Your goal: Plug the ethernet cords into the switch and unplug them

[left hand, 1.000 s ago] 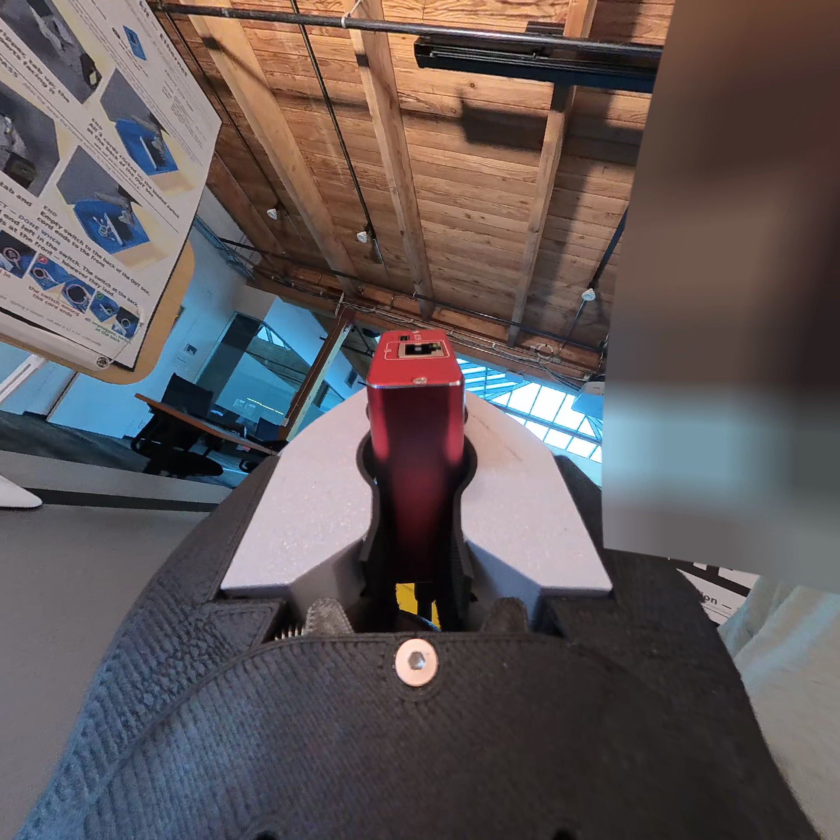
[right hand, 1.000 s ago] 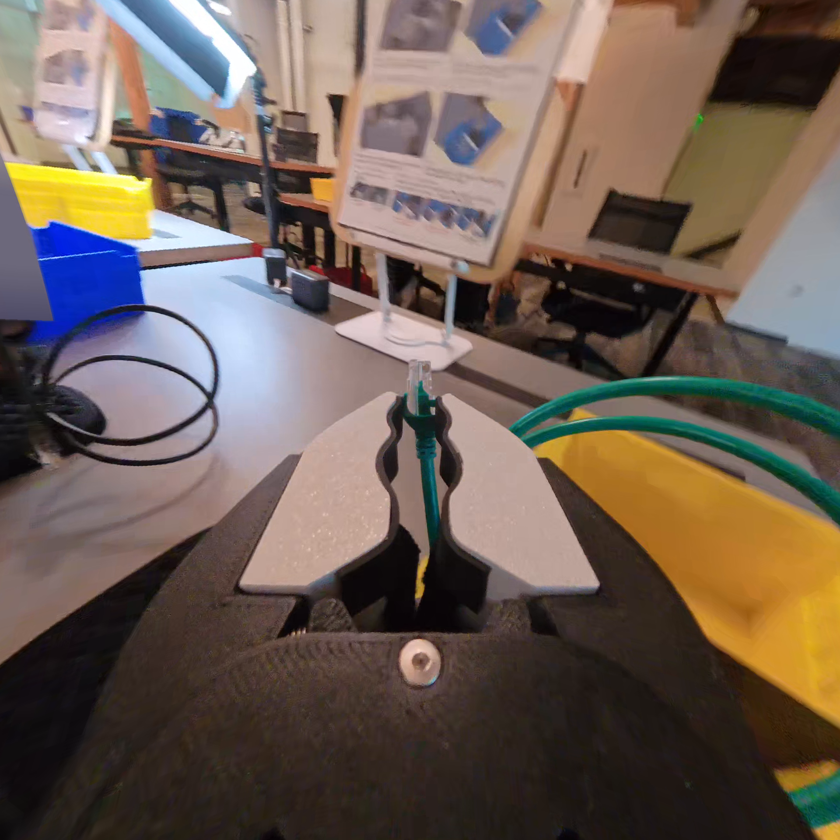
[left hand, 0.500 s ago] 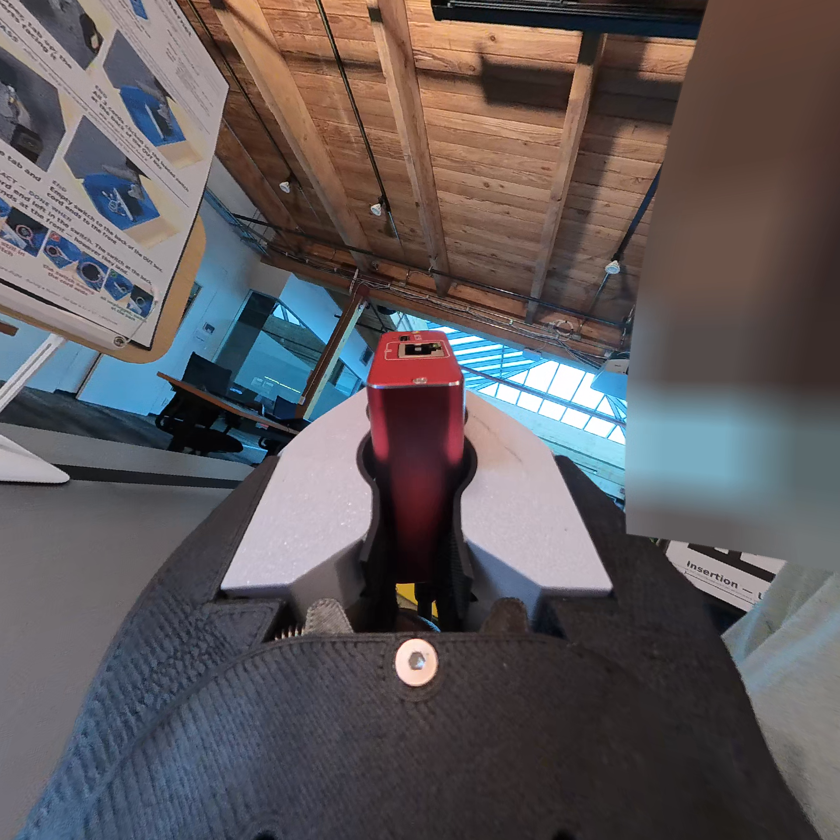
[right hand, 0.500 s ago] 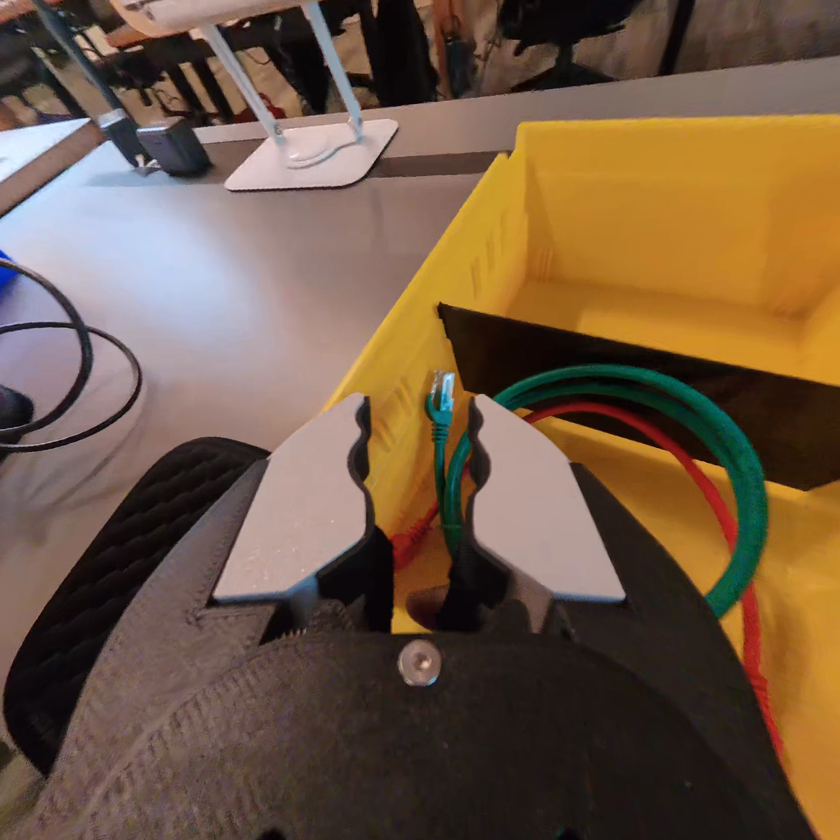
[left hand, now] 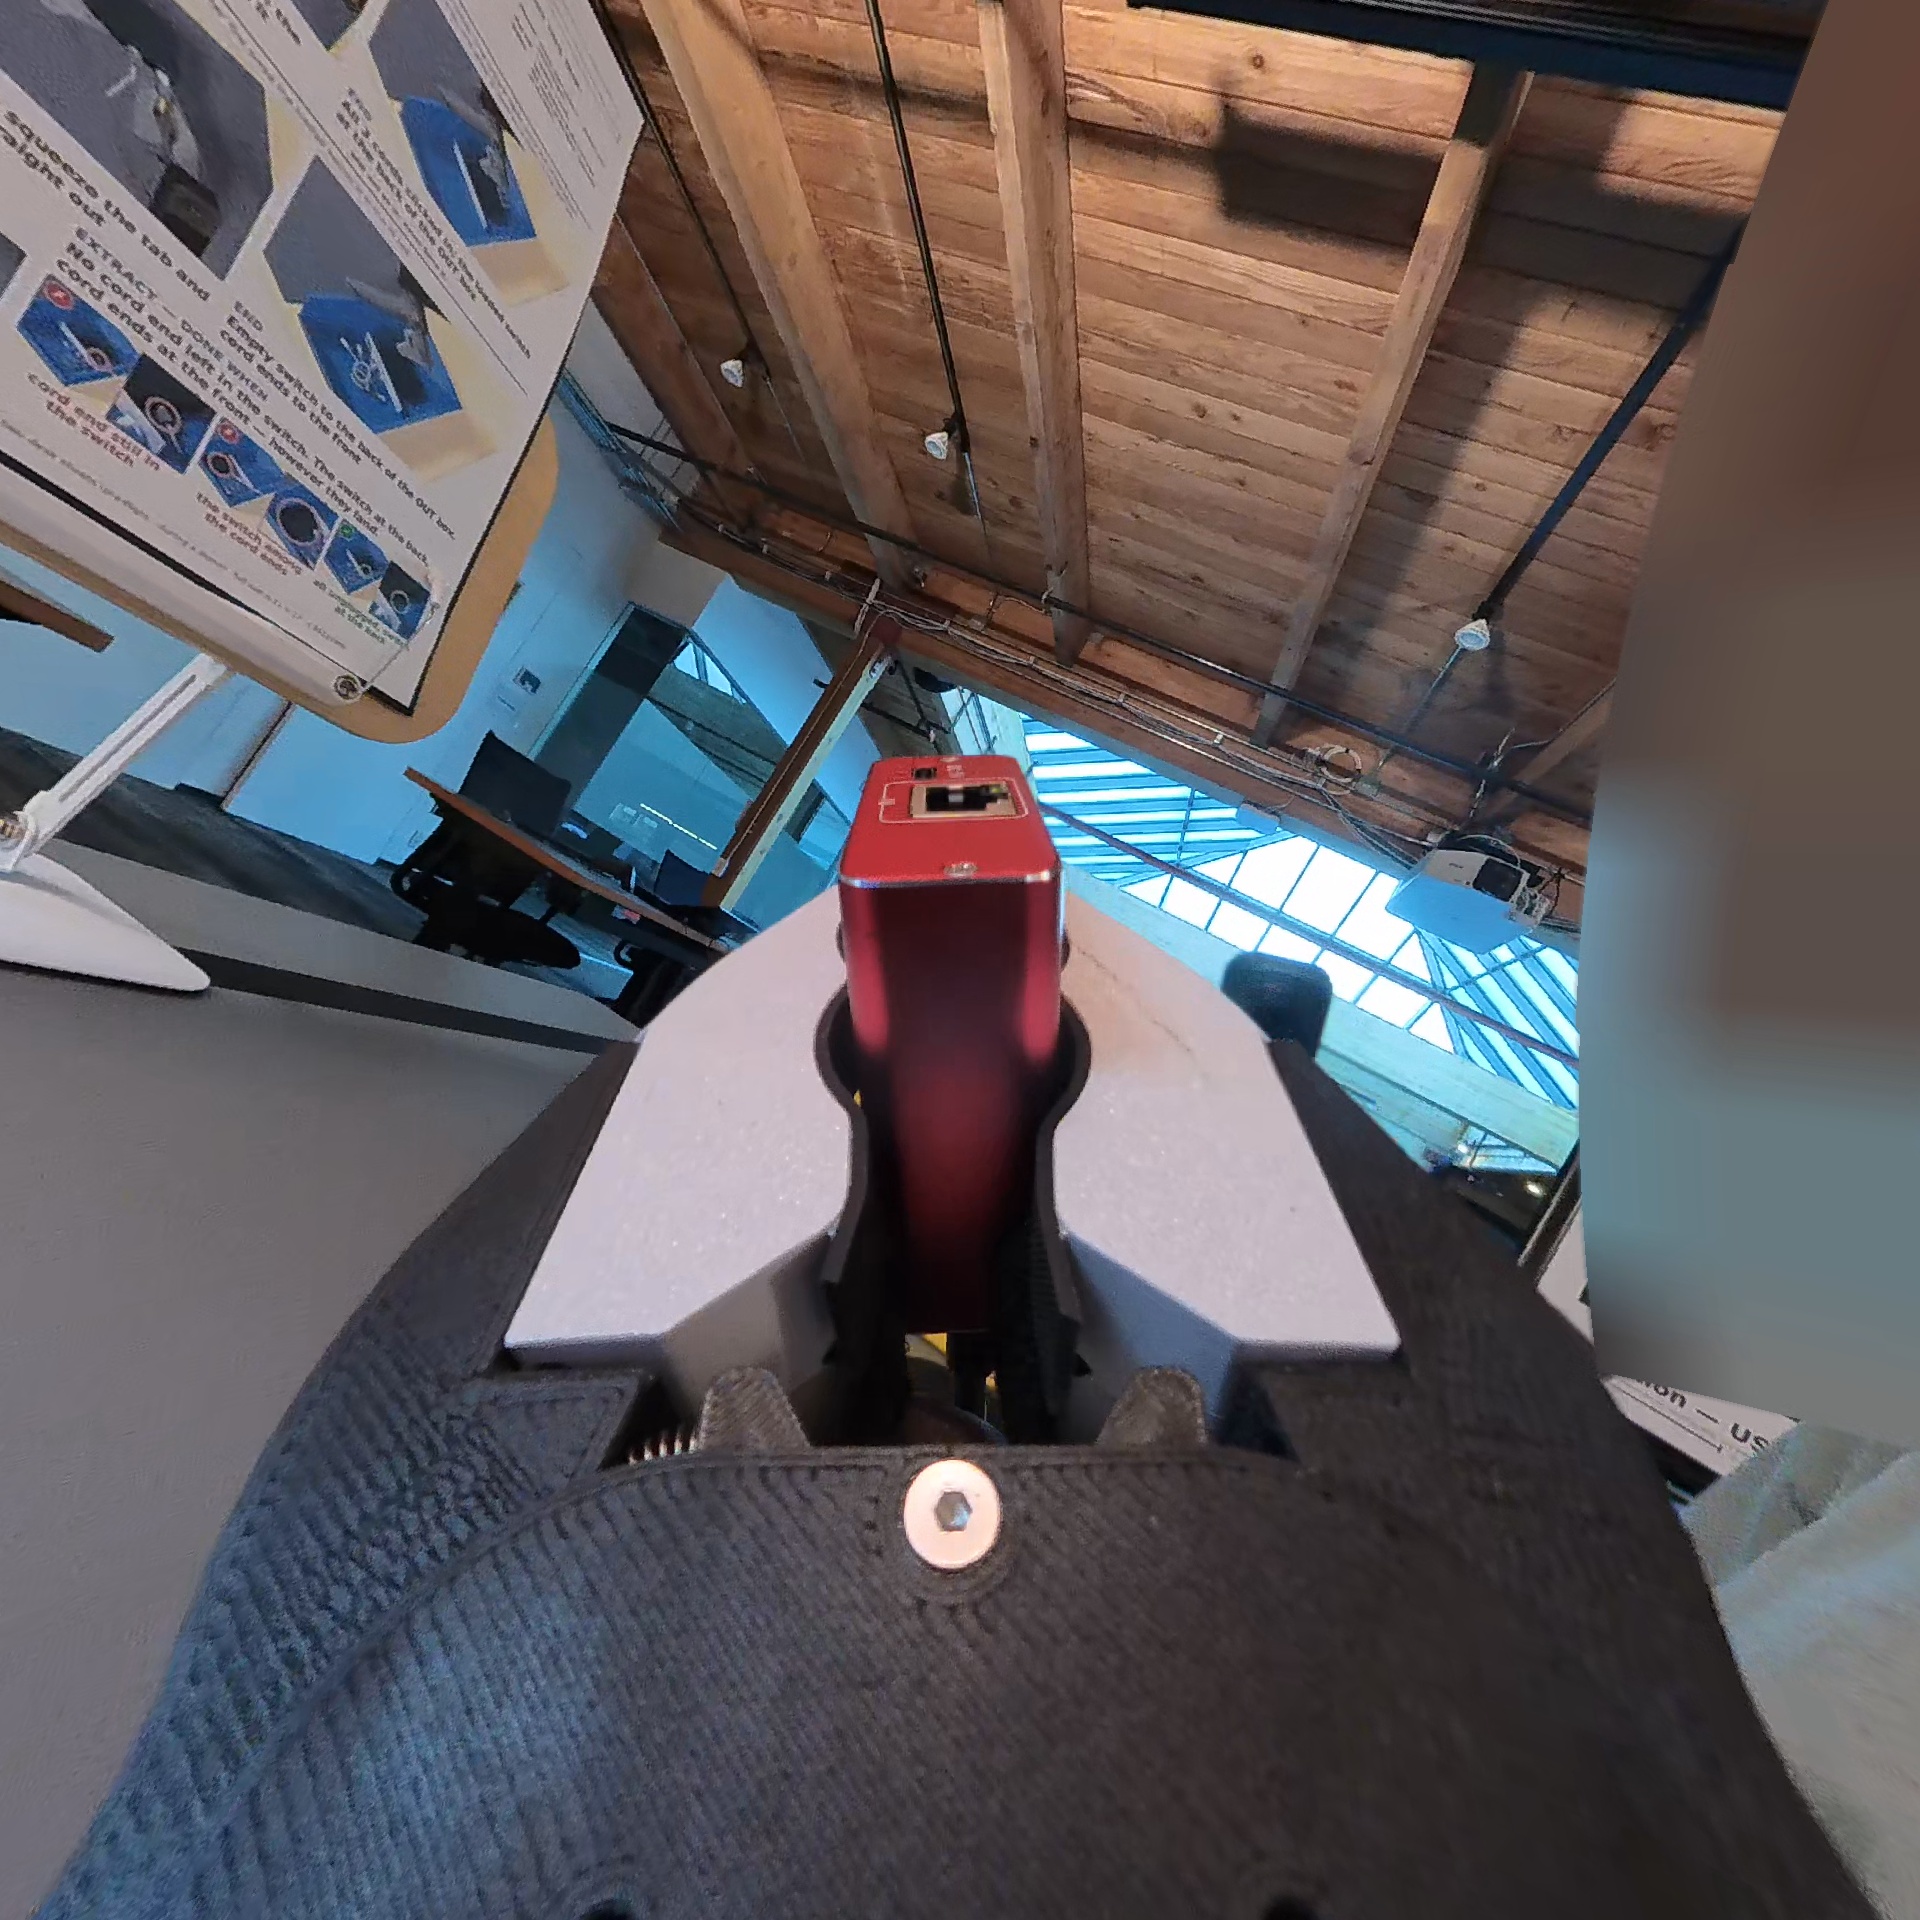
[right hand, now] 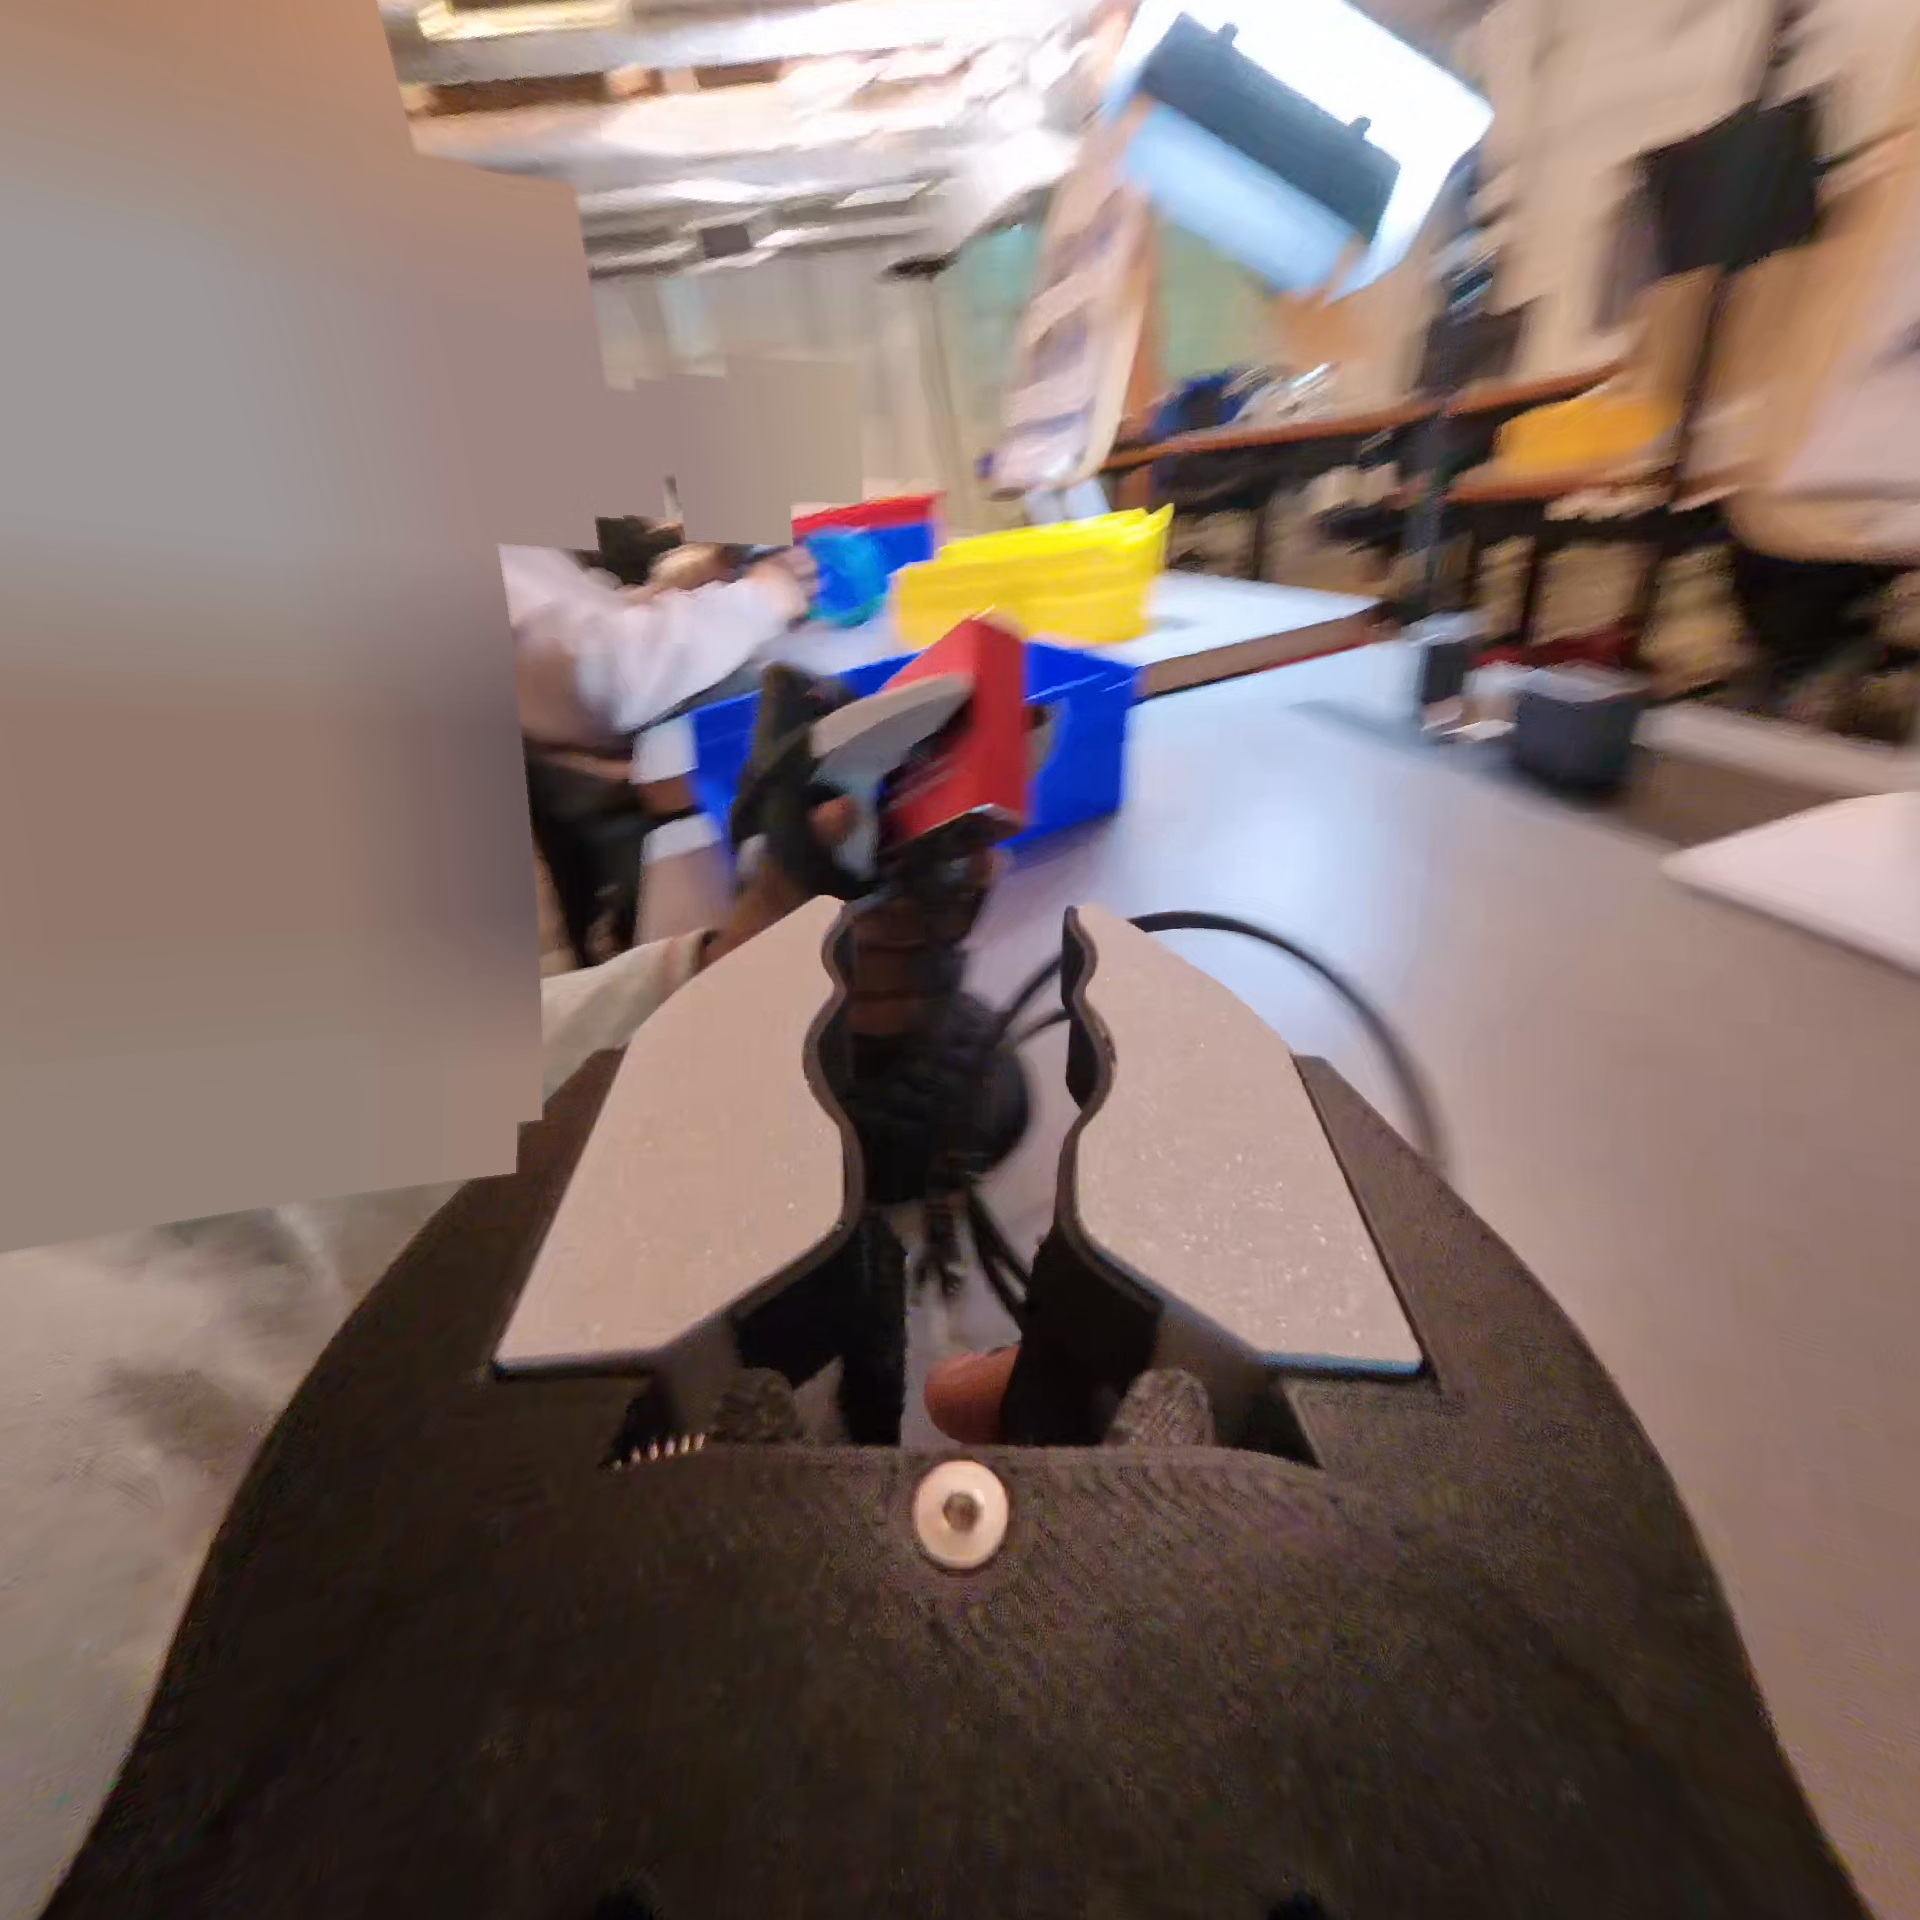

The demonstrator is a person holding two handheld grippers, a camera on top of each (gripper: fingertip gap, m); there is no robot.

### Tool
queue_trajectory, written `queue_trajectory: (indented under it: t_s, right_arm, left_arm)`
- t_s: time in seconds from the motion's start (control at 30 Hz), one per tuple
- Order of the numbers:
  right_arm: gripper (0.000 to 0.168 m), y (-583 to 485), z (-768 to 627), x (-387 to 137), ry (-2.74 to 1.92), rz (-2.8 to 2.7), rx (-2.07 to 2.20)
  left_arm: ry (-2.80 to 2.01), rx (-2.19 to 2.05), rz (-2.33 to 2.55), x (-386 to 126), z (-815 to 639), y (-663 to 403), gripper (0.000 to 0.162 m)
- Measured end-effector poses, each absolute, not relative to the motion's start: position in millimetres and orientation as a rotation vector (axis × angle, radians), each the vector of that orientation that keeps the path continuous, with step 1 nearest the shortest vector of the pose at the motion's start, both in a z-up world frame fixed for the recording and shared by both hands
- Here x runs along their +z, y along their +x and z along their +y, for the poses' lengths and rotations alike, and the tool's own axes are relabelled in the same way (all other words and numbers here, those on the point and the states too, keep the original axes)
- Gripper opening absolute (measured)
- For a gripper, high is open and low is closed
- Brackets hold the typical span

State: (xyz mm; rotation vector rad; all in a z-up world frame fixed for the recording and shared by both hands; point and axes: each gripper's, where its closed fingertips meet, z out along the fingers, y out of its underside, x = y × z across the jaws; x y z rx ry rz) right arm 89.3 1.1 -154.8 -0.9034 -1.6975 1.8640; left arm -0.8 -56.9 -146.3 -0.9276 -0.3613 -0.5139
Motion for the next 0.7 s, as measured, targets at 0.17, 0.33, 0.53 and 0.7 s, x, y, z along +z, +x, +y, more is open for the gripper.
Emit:
queue_trajectory:
  t_s: [0.17, 0.33, 0.53, 0.7]
  right_arm:
    - [0.031, 47, -63, -193, -0.981, -1.861, 1.984]
    - [0.028, 32, -83, -203, -1.029, -1.915, 2.073]
    - [0.016, 37, -86, -196, -1.006, -1.882, 2.247]
    - [0.016, 39, -86, -193, -1.038, -1.866, 2.341]
  left_arm:
    - [-0.956, -0.509, -0.327, -146, -54, 6, 0.028]
    - [-0.969, -0.516, -0.301, -145, -52, 12, 0.028]
    - [-0.974, -0.522, -0.275, -144, -52, 16, 0.029]
    - [-0.976, -0.505, -0.253, -142, -52, 19, 0.029]
